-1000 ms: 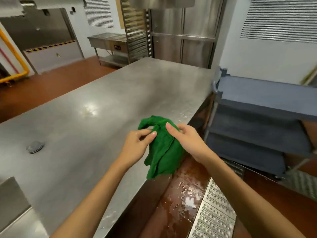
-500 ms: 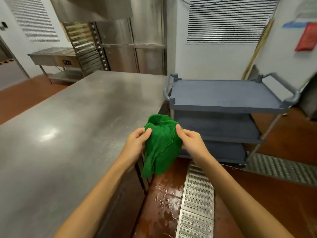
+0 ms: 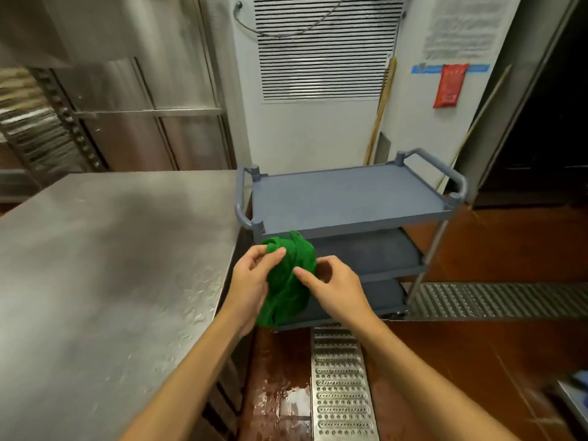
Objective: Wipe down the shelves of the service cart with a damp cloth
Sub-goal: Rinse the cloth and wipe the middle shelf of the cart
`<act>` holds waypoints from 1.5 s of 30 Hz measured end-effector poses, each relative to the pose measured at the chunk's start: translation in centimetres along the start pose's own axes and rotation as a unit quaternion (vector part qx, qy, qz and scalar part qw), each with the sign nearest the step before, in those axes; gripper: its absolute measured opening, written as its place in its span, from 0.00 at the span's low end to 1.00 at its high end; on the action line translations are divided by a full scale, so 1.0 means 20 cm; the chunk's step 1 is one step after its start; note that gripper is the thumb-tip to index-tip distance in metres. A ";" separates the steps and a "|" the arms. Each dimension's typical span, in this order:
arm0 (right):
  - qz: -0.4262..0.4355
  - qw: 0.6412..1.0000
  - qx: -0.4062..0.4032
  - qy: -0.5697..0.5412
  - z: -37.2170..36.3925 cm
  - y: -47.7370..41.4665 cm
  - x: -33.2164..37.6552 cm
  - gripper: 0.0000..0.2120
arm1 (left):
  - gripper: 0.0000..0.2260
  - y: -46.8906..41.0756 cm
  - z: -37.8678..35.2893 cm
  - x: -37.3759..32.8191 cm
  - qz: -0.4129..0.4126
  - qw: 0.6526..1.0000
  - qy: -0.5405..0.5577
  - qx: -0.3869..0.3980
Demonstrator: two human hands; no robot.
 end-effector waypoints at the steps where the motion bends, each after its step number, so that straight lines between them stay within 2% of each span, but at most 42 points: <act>1: 0.002 1.000 -0.009 -0.003 0.01 -0.06 -0.01 0.13 | 0.12 -0.06 -0.01 -0.01 0.012 1.000 0.018 0.010; 4: -0.020 0.998 -0.053 -0.010 0.07 -0.22 -0.01 0.05 | 0.10 -0.24 0.00 -0.04 0.020 1.000 0.007 0.013; 11: -0.039 0.977 -0.174 -0.120 0.34 -0.47 -0.02 0.02 | 0.04 -0.59 0.12 -0.07 0.012 1.000 -0.026 0.012; 15: -0.046 0.969 -0.203 -0.133 0.57 -0.62 -0.07 0.04 | 0.02 -0.76 0.16 -0.07 0.010 1.000 -0.012 0.002; 18: -0.050 0.969 -0.200 -0.136 0.71 -0.75 -0.13 0.07 | 0.10 -0.88 0.14 -0.06 -0.004 1.000 -0.029 0.004; 20: -0.040 0.972 -0.183 -0.138 0.78 -0.85 -0.17 0.08 | 0.17 -0.97 0.10 -0.03 -0.010 0.995 -0.099 0.007; 23: -0.004 0.977 -0.155 -0.145 0.89 -0.98 -0.20 0.07 | 0.21 -1.15 0.03 0.04 -0.004 0.972 -0.235 -0.011; 26: 0.025 0.979 -0.133 -0.152 1.02 -1.12 -0.21 0.07 | 0.25 -1.33 0.00 0.10 0.006 0.951 -0.310 -0.016; 29: 0.039 0.977 -0.135 -0.162 1.17 -1.26 -0.23 0.07 | 0.22 -1.52 -0.01 0.17 -0.001 0.921 -0.389 -0.020; 33: 0.047 0.976 -0.118 -0.177 1.33 -1.41 -0.26 0.08 | 0.09 -1.69 -0.09 0.24 -0.023 0.903 -0.427 -0.032; 35: 0.060 0.977 -0.104 -0.177 1.37 -1.48 -0.27 0.09 | 0.09 -1.77 -0.13 0.27 -0.001 0.904 -0.426 -0.033; 39: 0.085 0.971 -0.081 -0.210 1.39 -1.61 -0.26 0.10 | 0.24 -1.91 -0.21 0.35 0.117 0.930 -0.348 -0.006; 41: 0.094 0.969 -0.059 -0.221 1.38 -1.67 -0.24 0.10 | 0.30 -1.96 -0.23 0.38 0.133 0.930 -0.341 0.001; 43: 0.101 0.967 -0.050 -0.227 1.38 -1.73 -0.23 0.10 | 0.32 -2.00 -0.25 0.39 0.133 0.937 -0.323 -0.010; 45: 0.088 0.968 -0.061 -0.226 1.37 -1.81 -0.23 0.10 | 0.29 -2.06 -0.24 0.42 0.136 0.958 -0.251 -0.034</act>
Point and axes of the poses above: each hand's wrist, its own y-axis away from the middle knuckle, its own z-axis out of the back of the hand, x = y × z, the point moved 1 cm from there along -y, towards the middle knuckle, and after that the axes turned 10 degrees about x, right-handed, at the moved point
